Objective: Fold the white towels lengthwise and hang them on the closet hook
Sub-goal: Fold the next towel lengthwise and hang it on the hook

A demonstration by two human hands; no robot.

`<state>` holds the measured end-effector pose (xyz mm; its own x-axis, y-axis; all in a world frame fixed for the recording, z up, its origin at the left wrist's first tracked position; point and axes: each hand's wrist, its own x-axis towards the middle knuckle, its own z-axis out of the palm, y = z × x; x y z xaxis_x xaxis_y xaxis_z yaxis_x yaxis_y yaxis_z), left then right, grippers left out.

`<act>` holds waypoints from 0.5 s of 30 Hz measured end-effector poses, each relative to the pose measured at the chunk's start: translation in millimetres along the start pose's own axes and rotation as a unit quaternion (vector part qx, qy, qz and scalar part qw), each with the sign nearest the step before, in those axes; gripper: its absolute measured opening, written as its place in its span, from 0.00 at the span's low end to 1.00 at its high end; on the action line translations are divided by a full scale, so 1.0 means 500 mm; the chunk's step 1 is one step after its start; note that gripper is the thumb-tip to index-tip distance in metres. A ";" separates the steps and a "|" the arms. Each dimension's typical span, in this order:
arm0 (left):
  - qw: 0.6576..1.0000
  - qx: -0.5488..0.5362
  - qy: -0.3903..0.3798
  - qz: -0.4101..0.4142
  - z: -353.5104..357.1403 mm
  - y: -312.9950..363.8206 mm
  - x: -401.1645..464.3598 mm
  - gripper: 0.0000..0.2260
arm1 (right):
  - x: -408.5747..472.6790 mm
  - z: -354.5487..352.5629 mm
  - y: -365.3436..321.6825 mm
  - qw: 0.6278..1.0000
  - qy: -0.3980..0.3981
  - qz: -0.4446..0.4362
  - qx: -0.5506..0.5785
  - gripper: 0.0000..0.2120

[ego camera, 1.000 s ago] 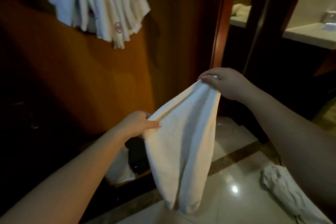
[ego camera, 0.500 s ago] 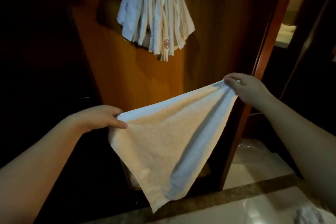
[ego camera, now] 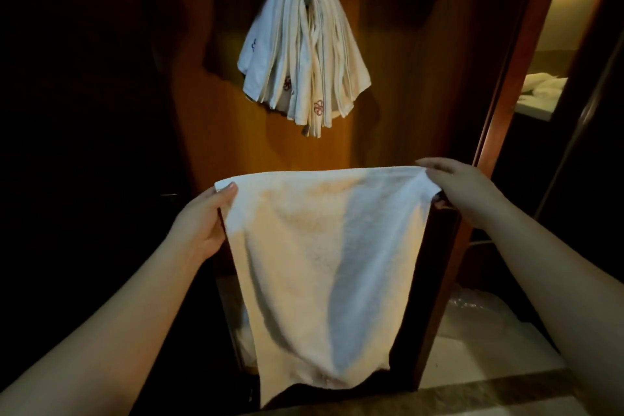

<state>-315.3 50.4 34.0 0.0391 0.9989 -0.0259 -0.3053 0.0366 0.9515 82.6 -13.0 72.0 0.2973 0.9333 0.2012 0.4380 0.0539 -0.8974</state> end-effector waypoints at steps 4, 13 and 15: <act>1.000 -0.021 0.018 0.012 0.066 -0.010 -0.028 0.09 | -0.023 0.013 -0.017 0.993 -0.103 0.044 0.046 0.15; 0.979 0.115 -0.148 0.075 0.200 -0.009 -0.121 0.12 | -0.109 0.087 -0.145 0.929 -0.303 -0.170 -0.127 0.07; 0.972 0.125 -0.177 0.086 0.215 -0.005 -0.135 0.13 | -0.119 0.108 -0.167 0.928 -0.265 -0.215 -0.150 0.05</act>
<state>-214.6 -20.1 66.2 0.3458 0.9155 0.2055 -0.0969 -0.1830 0.9783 -17.2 -54.0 113.6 -0.3845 0.8960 0.2220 0.6597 0.4349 -0.6129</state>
